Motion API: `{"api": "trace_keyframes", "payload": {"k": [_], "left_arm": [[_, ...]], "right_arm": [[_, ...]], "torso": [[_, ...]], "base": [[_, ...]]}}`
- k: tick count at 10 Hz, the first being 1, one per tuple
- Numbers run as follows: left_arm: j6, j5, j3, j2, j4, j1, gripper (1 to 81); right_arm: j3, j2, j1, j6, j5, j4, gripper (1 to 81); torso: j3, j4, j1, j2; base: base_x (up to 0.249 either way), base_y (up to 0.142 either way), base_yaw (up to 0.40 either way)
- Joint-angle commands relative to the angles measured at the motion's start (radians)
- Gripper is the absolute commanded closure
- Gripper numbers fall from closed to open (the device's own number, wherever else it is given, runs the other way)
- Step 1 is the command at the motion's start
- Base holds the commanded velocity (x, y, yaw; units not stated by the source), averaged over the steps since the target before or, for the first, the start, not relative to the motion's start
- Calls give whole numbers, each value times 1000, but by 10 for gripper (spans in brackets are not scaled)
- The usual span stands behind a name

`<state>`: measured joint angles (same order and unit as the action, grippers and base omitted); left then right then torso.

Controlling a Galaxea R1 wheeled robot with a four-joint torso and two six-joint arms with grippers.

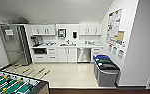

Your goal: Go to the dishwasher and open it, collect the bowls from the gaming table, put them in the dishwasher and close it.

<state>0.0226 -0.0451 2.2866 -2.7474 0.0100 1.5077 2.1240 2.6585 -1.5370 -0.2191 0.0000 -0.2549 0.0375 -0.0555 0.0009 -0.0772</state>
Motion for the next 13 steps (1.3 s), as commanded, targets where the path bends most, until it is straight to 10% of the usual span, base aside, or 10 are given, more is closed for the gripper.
{"api": "trace_keyframes", "payload": {"k": [1,13], "left_arm": [[2,48,-6,14,-13,-60,10],[2,50,2,12,-12,-60,10]], "right_arm": [[-18,-21,56,-2,-61,-1,10],[-18,-18,54,-2,-61,-1,10]], "torso": [[0,0,0,0],[0,0,0,0]], "base": [[276,0,0],[276,0,0]]}}
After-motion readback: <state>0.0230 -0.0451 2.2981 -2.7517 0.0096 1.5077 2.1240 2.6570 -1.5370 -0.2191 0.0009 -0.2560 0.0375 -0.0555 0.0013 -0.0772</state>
